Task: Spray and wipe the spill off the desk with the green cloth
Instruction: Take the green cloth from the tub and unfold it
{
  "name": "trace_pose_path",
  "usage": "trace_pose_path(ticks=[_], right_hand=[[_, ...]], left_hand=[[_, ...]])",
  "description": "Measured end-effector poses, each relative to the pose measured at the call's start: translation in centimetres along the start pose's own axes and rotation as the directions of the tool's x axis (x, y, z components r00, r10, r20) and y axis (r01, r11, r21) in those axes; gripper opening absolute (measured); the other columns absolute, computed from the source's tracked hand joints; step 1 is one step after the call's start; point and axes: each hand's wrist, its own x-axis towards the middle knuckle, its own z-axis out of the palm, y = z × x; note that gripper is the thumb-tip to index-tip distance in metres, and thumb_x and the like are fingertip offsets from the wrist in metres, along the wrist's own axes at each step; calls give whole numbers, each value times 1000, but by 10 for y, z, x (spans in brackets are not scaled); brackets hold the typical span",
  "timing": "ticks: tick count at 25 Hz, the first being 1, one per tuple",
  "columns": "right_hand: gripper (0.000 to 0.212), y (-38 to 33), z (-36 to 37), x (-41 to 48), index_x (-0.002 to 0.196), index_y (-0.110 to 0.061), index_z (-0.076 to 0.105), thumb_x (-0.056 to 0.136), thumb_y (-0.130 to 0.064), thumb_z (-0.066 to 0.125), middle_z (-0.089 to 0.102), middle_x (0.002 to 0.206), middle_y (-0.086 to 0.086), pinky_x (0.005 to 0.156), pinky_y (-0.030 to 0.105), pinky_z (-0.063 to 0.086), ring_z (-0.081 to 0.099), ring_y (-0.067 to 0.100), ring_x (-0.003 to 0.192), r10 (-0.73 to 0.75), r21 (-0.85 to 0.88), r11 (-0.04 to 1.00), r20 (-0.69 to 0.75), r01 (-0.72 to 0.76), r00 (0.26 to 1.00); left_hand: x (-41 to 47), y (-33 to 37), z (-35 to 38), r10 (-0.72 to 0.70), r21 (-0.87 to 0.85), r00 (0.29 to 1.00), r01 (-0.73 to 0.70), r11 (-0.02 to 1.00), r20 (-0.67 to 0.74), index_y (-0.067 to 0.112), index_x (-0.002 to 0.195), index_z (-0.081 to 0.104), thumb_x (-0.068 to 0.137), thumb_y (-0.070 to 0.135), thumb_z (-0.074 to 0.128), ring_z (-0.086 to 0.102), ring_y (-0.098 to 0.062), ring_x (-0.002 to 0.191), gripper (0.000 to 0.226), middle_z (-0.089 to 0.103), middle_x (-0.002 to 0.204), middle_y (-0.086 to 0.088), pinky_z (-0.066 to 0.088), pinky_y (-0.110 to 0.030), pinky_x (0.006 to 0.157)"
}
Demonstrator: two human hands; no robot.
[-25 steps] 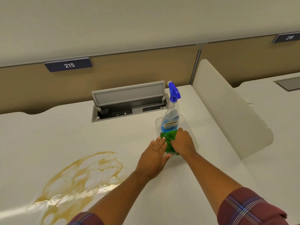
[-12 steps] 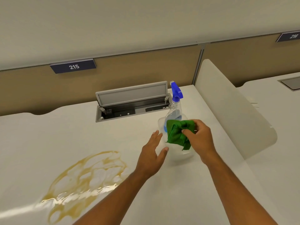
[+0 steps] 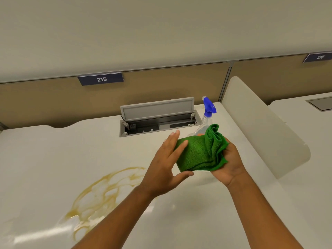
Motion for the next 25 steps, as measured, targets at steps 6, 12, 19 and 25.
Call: trace_pose_path(ticks=[6, 12, 19, 25], right_hand=[[51, 41, 24, -10, 91, -12, 78, 107, -44, 42, 77, 95, 18, 74, 49, 66, 77, 35, 84, 96, 117, 989, -32, -92, 995], [47, 81, 30, -22, 104, -10, 81, 102, -45, 50, 77, 116, 25, 93, 57, 60, 74, 42, 104, 210, -38, 975, -168, -219, 963], [37, 110, 36, -33, 132, -21, 64, 109, -45, 48, 65, 145, 7, 116, 50, 44, 63, 24, 123, -129, -531, 840, -391, -109, 912], [86, 97, 109, -41, 162, -37, 30, 88, -66, 64, 44, 144, -27, 109, 31, 44, 45, -1, 125, -124, -933, 252, 231, 256, 965]], left_hand=[[-46, -27, -39, 135, -5, 984, -136, 991, 117, 16, 150, 52, 93, 41, 76, 28, -21, 157, 68, 40, 164, -4, 32, -54, 123], [-61, -10, -74, -459, -631, 888, 372, 680, 30, 18, 113, 79, 105, 9, 55, 70, -11, 110, 27, 79, 110, 4, 55, -33, 95], [-58, -10, -101, -660, -690, 750, 502, 521, 48, 23, 99, 74, 108, 30, 50, 67, -29, 94, 27, 73, 92, 0, 56, -39, 80], [-66, -16, -115, -521, -539, 840, 513, 668, 155, 29, 101, 76, 106, 31, 52, 70, -12, 89, 25, 75, 93, 11, 56, -19, 74]])
